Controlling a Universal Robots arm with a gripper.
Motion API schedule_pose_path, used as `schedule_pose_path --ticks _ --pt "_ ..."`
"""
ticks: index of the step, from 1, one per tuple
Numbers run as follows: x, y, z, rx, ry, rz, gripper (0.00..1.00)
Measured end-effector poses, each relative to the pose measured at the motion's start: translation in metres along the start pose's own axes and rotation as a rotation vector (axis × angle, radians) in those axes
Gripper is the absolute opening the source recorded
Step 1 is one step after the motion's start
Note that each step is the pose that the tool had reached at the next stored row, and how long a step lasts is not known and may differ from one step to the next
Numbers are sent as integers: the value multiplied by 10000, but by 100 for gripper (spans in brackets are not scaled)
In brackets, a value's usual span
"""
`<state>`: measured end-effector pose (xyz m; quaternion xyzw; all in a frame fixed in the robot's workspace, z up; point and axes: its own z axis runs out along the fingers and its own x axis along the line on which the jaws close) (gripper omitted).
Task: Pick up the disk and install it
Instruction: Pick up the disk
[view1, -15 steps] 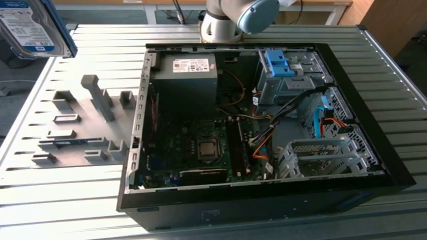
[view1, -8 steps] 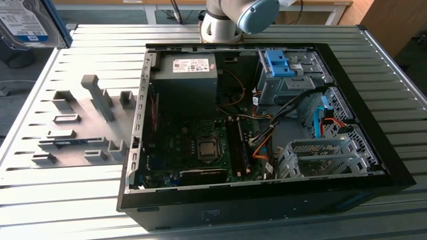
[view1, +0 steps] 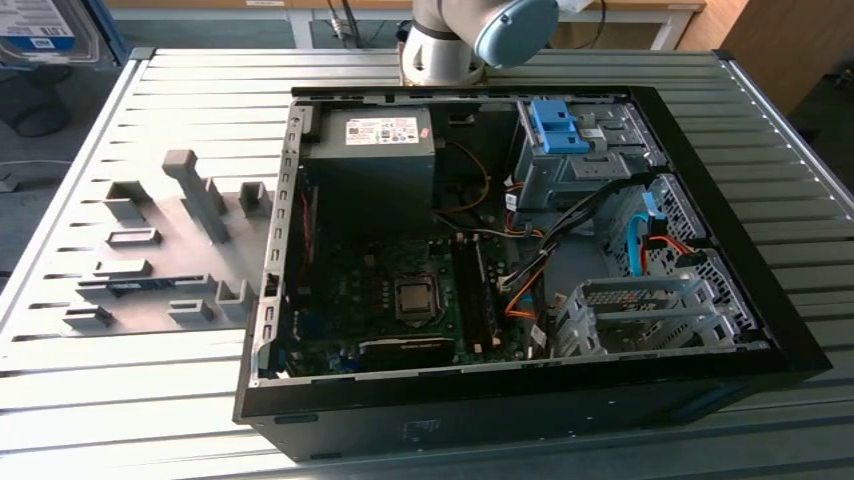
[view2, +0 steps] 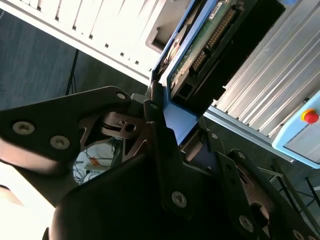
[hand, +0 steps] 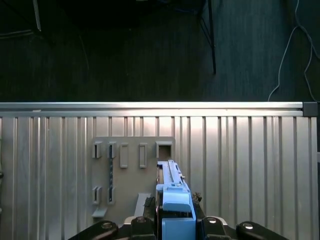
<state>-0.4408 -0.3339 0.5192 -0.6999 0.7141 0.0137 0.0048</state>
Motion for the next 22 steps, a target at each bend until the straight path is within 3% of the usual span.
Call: schedule_pose_path --ticks 10,17,22 --pt "8 1 -56 4 -3 -2 36" --pt "140 -1 -62 2 -2 0 36" --pt "154 -69 -64 2 -2 0 36"
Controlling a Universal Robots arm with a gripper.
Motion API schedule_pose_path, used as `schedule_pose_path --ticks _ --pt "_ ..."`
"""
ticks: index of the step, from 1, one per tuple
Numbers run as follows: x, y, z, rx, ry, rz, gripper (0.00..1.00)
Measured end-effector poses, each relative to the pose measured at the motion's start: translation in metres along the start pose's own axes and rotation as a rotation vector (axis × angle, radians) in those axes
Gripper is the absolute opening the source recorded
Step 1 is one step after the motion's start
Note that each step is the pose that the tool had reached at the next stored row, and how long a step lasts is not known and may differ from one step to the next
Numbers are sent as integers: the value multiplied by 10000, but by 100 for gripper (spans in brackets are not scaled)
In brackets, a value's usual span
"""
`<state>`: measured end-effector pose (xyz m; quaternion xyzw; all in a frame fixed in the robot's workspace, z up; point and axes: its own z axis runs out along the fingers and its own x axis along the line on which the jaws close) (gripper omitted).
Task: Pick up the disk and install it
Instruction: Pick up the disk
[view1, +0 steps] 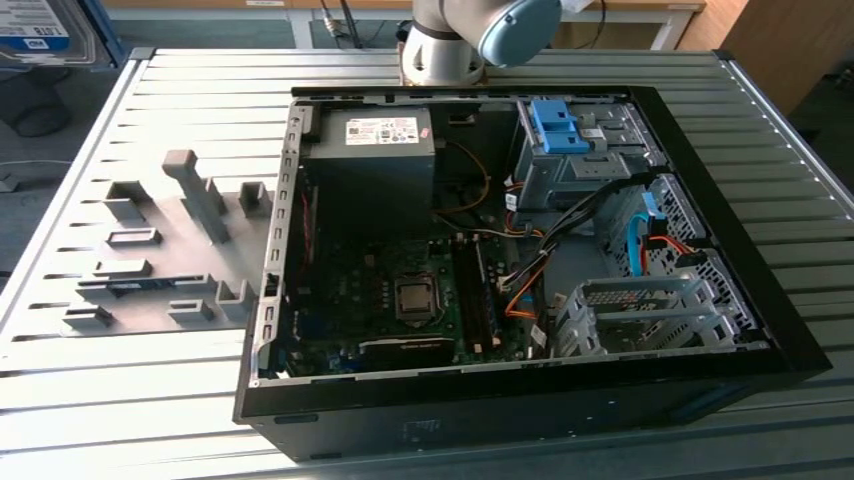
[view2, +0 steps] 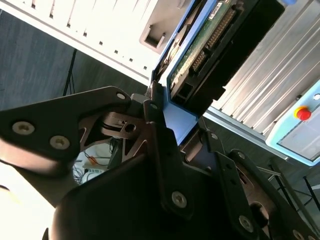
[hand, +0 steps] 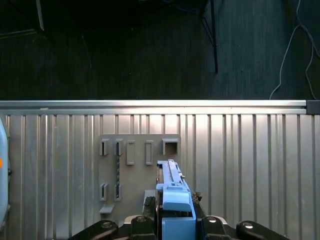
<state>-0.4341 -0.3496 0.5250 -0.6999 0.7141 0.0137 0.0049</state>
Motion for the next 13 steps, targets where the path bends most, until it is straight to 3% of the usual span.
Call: schedule_pose_path --ticks 6,13 --pt "-1 -169 -2 0 0 0 36" --pt "-4 -313 -4 -1 0 0 36"
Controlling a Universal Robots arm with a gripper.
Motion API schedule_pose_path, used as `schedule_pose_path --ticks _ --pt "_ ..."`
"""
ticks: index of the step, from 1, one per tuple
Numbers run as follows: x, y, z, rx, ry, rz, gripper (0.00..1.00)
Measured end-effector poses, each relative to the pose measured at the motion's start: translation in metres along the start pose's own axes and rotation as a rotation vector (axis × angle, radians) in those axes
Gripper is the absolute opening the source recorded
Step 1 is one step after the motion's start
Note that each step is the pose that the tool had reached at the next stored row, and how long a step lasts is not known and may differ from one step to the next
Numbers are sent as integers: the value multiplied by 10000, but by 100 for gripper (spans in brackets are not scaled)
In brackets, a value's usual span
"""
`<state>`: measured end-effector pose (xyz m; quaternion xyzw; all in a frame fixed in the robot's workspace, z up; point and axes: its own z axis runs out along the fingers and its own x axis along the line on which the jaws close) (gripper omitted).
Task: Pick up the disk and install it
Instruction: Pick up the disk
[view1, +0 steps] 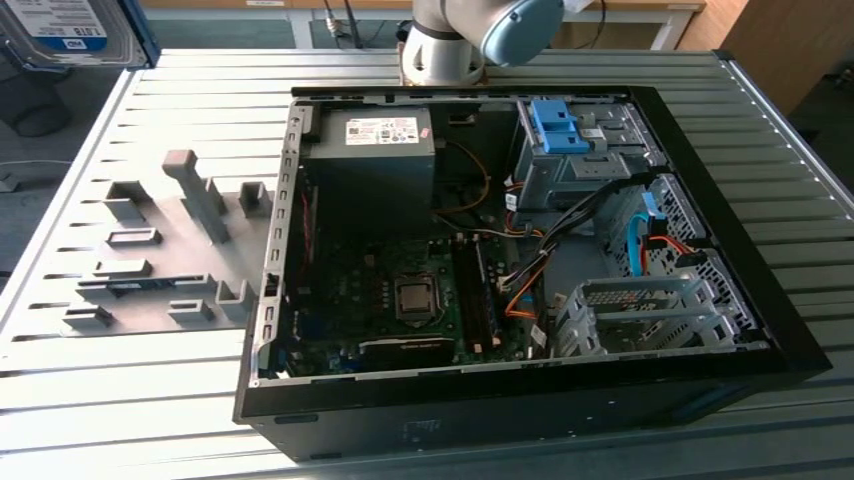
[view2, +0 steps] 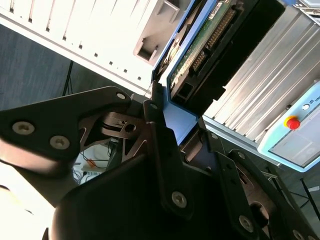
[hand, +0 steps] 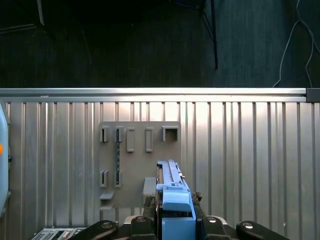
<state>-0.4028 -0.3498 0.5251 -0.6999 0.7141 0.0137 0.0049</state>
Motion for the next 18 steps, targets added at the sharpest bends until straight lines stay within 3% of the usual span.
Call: schedule_pose_path --ticks 18 --pt "-4 -177 -2 1 0 1 36"
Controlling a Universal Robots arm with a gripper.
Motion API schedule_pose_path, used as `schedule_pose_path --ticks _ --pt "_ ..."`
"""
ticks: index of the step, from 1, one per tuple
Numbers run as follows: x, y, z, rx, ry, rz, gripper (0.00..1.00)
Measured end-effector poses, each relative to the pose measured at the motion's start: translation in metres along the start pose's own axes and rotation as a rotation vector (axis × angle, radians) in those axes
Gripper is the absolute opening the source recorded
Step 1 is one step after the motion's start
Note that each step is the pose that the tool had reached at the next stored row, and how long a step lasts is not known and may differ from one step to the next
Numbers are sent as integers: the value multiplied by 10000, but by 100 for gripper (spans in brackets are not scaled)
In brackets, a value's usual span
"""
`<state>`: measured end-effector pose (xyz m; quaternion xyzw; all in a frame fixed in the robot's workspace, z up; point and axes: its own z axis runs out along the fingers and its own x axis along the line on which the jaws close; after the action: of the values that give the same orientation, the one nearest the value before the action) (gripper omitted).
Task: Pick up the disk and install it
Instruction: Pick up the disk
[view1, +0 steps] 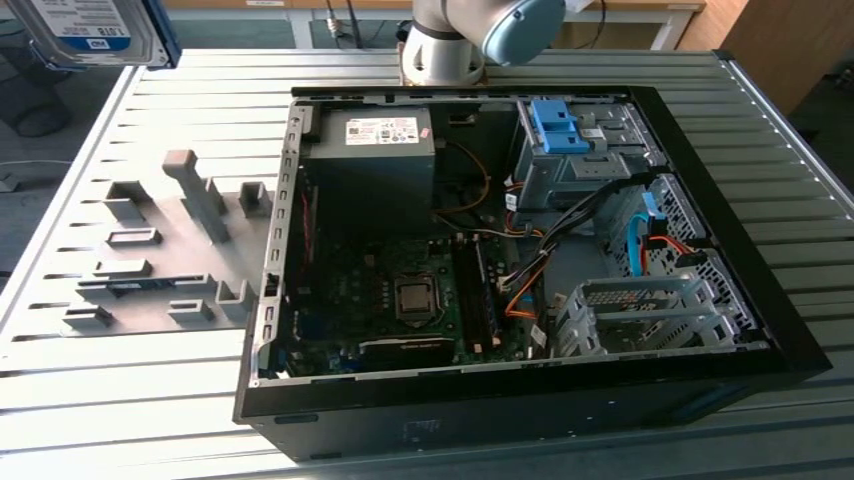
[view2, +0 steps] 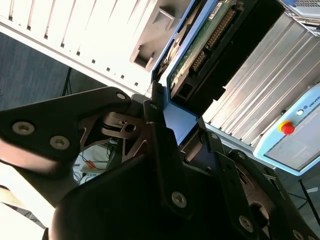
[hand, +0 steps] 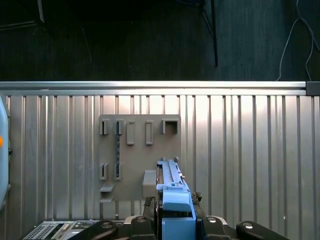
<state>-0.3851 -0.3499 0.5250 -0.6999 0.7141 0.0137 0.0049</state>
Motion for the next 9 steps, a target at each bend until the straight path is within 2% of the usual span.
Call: schedule_pose_path --ticks 9 --pt "-2 -99 -1 0 0 0 36"
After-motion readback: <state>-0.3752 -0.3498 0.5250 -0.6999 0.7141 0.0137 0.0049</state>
